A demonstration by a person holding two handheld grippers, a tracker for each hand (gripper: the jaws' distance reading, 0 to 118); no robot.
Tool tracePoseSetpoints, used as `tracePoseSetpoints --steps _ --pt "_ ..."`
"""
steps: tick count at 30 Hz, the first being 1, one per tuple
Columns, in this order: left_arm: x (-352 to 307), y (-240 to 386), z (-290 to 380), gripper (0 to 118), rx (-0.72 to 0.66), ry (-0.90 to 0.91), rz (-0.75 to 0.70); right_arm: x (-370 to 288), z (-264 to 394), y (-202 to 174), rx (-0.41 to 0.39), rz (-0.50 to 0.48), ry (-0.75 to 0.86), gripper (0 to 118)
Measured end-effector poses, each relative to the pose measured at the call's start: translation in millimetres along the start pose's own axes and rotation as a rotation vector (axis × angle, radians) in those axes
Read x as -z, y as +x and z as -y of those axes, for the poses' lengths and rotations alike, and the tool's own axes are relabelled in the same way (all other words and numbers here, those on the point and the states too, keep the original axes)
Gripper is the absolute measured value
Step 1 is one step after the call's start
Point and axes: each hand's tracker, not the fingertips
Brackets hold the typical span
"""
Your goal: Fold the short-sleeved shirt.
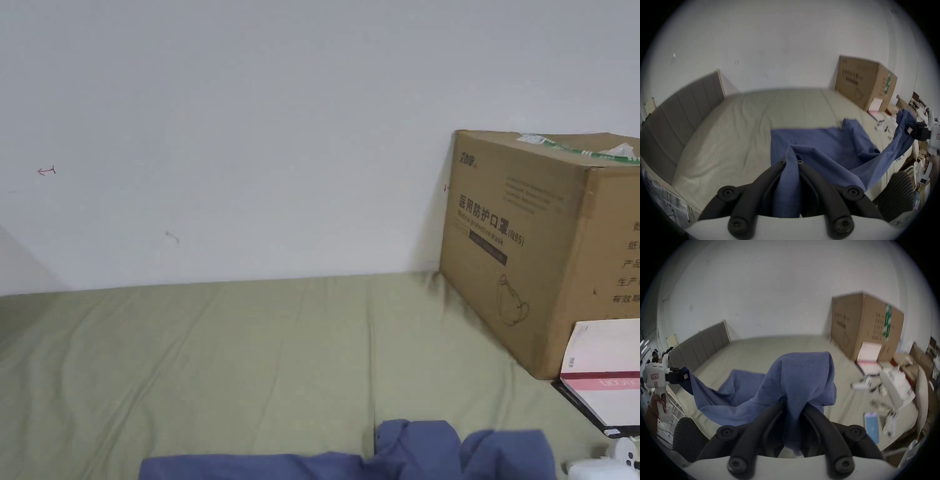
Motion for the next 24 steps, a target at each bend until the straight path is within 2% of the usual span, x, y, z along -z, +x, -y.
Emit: tracePoseSetpoints --steps 3,5,6,7,8,9,10,11,12,16,22,24 --pt "50 -4 15 3 -0.062 -0.149 0.027 59 17 9 0.056 0.061 -0.203 5" --pt "73 -6 25 4 -0.102 -0.210 0.025 87 28 22 0.180 0.032 -0.261 5" --pt "81 -7 29 9 -0.144 -0.214 0.052 96 32 26 0.250 0.034 -0.289 7" --pt "87 -8 30 21 -0.175 -0.235 0.067 103 34 30 0.278 0.034 -0.314 10" --pt "87 -10 33 52 -0.211 -0.234 0.074 106 35 32 0.299 0.033 -0.321 27" --pt "89 -10 34 81 -0.236 -0.234 0.080 104 36 35 0.311 0.036 -0.323 54" --pt "88 -10 35 100 -0.241 -0.228 0.084 103 35 36 0.300 0.040 -0.312 86" --pt "87 -9 34 103 -0.254 -0.219 0.091 102 34 36 0.306 0.053 -0.309 110" --pt "82 -12 34 102 -0.256 -0.204 0.094 99 30 37 0.295 0.061 -0.304 114" --pt "67 -11 15 102 -0.225 -0.149 0.087 78 12 38 0.262 0.079 -0.270 114" --pt "7 0 -23 102 -0.200 0.176 0.056 19 -27 21 0.209 0.051 0.046 112" --pt "-11 7 -27 91 -0.179 0.307 0.085 0 -31 14 0.182 -0.023 0.196 100"
